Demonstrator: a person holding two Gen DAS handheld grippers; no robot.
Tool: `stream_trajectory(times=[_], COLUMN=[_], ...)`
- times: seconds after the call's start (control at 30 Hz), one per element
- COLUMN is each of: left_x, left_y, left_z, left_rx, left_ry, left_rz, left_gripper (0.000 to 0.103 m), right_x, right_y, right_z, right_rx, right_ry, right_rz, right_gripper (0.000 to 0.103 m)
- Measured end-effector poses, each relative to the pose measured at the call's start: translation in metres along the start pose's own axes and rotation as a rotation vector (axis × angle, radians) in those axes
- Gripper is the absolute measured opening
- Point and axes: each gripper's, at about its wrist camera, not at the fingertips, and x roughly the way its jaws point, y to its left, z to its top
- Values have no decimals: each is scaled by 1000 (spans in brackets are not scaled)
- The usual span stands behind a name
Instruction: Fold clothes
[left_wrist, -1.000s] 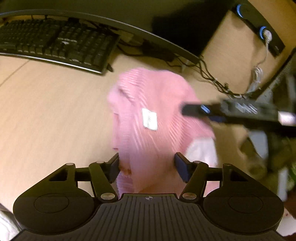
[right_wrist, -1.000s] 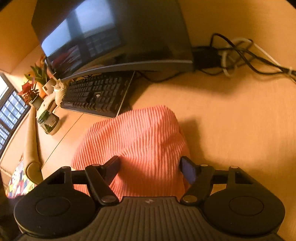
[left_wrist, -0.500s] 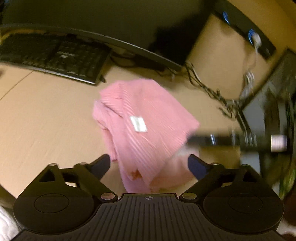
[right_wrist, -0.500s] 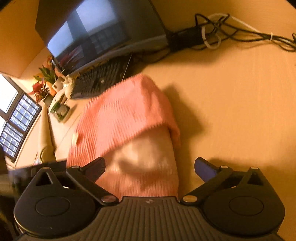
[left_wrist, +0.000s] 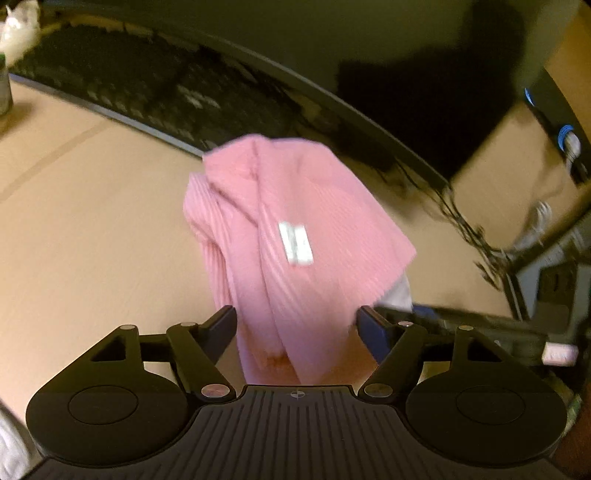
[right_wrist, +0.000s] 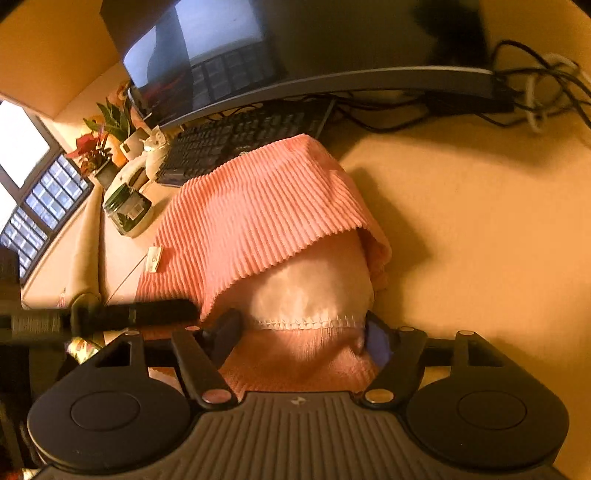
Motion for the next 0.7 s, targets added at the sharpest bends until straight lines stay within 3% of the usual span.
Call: stream_trajectory(times=[0.1,0.27,0.33,0.47,0.57,0.67,0.7], left_x=[-5,-33,-29,-16,-17,-17,-17], left_y=[16,43,57,68,68,69,69], left_z=[24,52,61,73,72,69,68], left_rx=[-12,-30,-38,50,151,198,203], left_ry=[-33,-121,-126,-133,-135,-131,-129], left_rz=[-9,-131,-95,92,113,88,72], left_gripper=[77,86,85,70,70,73,75], right_x=[-10,-41,-54,-44,-24,-7,-4], right_y=[0,0,7,15,26,43,47], right_z=[-4,-2,4,6,4,14,19], right_rx=[-51,-52,-48,98,145,124,124], right_ry=[0,-99,-135,-14,34,1,-22], right_rz=[-18,-56,-15,184,205,198,207], right_gripper=[82,82,82,82,82,82,76])
